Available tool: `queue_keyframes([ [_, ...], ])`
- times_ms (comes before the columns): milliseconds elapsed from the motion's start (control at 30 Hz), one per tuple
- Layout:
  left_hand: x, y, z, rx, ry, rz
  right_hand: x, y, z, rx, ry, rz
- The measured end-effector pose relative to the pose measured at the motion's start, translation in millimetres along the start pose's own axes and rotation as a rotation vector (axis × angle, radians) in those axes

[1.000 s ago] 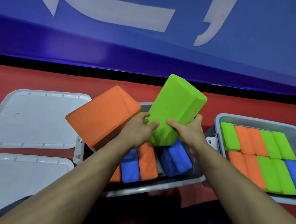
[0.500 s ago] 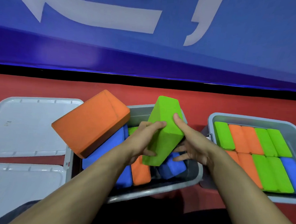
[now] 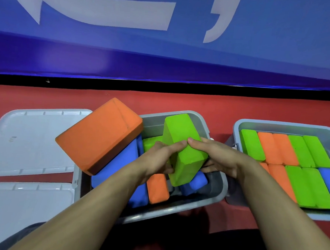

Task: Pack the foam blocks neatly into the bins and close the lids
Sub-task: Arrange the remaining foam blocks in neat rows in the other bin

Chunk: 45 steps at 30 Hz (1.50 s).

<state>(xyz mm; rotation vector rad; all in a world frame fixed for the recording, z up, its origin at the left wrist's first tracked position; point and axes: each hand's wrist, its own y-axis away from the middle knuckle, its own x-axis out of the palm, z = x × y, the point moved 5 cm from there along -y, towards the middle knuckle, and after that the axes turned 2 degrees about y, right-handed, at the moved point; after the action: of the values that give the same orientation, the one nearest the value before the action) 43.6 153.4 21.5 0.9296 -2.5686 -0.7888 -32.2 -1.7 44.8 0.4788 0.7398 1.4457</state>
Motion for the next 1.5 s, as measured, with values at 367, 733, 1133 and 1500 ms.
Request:
queue_keyframes([
  [367,-42,1,-8,-0.032,-0.049,-0.418,16,-9,7,-0.013,0.032,0.077],
  [733,-61,-1,-11,-0.003,-0.243,-0.511,20,-85,-102,0.162,0.582,-0.251],
  [1133,-37,3,-17,0.014,-0.352,-0.481,3,-99,-121,0.307,0.523,-0.409],
  [1500,-18,-1,-16,-0.021,-0.451,-0.426,18,-25,21,-0.002,-0.137,-0.126],
])
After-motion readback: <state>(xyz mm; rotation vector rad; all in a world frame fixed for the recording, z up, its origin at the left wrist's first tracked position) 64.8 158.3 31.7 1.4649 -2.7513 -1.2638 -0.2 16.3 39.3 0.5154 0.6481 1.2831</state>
